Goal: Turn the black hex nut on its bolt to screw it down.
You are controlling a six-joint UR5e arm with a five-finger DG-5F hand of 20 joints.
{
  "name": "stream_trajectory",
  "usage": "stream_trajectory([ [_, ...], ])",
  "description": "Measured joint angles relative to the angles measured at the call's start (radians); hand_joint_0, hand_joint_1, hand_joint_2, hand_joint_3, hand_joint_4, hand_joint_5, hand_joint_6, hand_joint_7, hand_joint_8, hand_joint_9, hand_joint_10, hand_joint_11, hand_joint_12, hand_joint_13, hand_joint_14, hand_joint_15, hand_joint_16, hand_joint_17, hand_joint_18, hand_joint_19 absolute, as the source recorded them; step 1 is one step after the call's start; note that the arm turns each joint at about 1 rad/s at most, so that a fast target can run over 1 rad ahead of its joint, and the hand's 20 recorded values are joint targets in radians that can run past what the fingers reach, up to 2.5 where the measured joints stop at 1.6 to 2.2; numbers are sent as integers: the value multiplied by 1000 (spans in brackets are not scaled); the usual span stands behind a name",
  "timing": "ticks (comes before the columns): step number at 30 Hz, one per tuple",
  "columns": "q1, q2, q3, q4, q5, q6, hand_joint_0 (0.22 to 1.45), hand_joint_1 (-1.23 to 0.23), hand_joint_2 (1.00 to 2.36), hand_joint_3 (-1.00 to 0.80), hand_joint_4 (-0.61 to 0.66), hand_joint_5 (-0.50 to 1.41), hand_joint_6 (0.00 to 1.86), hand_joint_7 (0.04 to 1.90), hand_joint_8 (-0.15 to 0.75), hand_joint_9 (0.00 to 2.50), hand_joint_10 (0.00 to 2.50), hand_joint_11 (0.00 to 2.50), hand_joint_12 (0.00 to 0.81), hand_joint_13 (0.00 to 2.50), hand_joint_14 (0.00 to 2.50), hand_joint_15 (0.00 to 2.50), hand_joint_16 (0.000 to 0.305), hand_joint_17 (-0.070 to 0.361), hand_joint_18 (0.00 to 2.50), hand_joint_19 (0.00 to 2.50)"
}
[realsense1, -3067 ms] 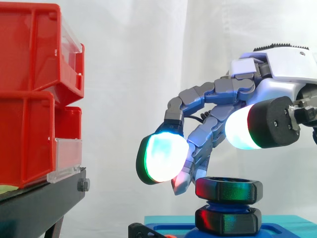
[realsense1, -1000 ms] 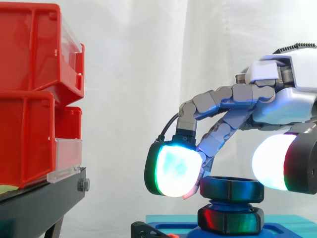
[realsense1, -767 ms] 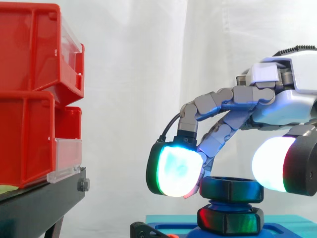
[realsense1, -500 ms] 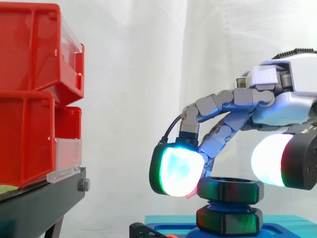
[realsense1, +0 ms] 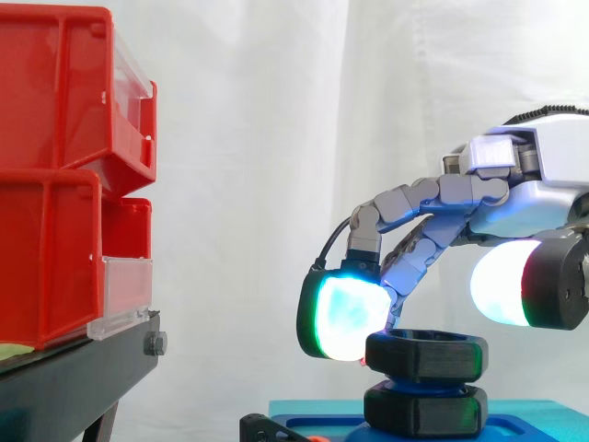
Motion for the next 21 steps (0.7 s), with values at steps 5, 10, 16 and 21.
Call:
stream_trajectory([
  [5,-15,0,0,0,-20,0,540,-353,1000,-500,343,-74,505,1124,343,783,9,408,363,733,10,276,53,120,721,612],
  [10,-37,0,0,3,-48,0,540,-348,1000,-500,348,-75,500,1123,342,783,9,398,364,734,10,273,53,119,712,614],
  [16,-69,0,0,24,-96,-1,540,-343,1000,-500,339,-80,500,1092,340,782,10,411,358,732,10,276,52,117,704,616],
  [21,-81,0,0,74,-120,1,541,-341,1000,-500,336,-84,501,1058,339,786,12,396,358,732,10,276,52,117,710,618],
])
